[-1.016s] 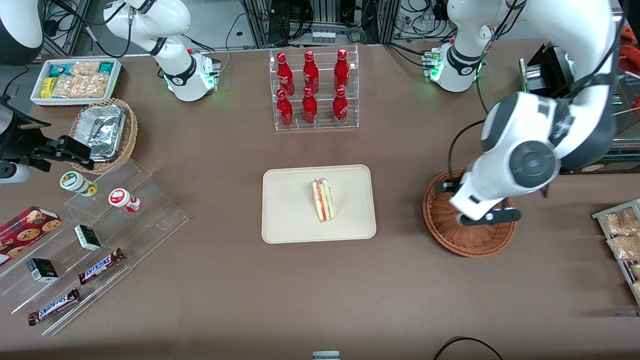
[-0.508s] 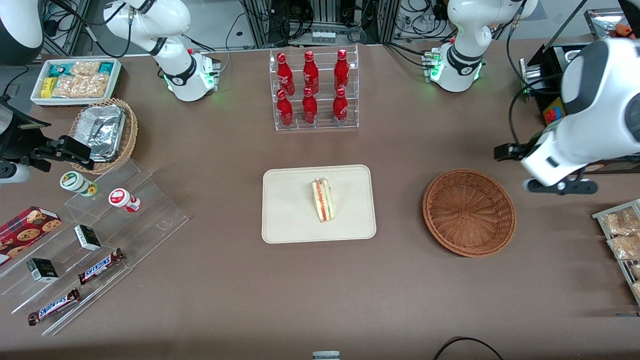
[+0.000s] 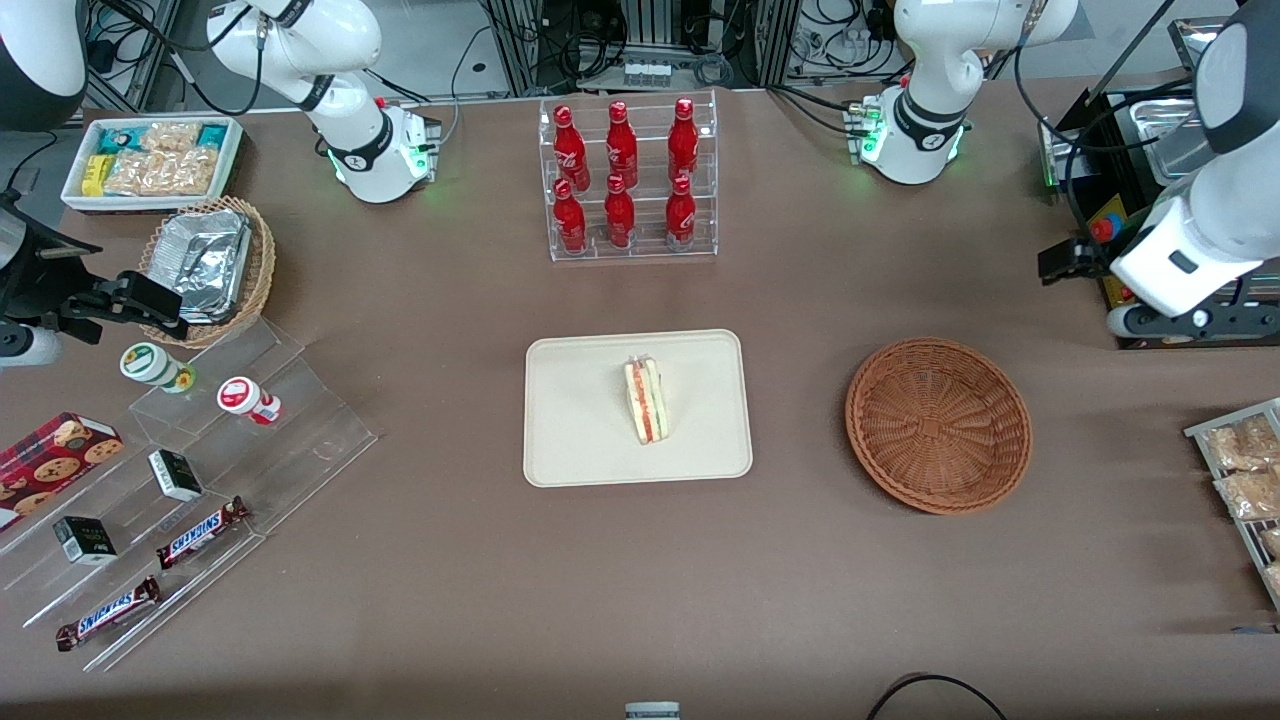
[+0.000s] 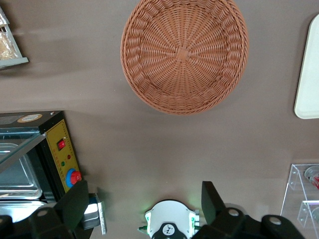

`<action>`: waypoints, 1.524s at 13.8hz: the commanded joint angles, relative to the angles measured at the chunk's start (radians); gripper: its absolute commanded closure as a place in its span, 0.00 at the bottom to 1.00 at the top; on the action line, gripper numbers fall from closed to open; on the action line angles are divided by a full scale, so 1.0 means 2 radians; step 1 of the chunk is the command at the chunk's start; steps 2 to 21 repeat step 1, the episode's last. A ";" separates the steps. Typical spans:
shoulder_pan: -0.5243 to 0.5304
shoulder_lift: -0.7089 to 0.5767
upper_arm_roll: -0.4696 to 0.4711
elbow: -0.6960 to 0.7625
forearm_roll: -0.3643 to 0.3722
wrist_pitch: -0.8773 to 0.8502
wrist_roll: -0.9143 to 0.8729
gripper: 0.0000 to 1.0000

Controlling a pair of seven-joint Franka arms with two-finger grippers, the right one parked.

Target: Place sandwich from basket to tray

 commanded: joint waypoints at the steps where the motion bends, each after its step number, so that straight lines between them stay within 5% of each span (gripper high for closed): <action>1: -0.016 -0.019 0.020 -0.012 -0.006 -0.005 0.017 0.00; 21: -0.016 -0.019 0.020 -0.012 -0.006 -0.005 0.017 0.00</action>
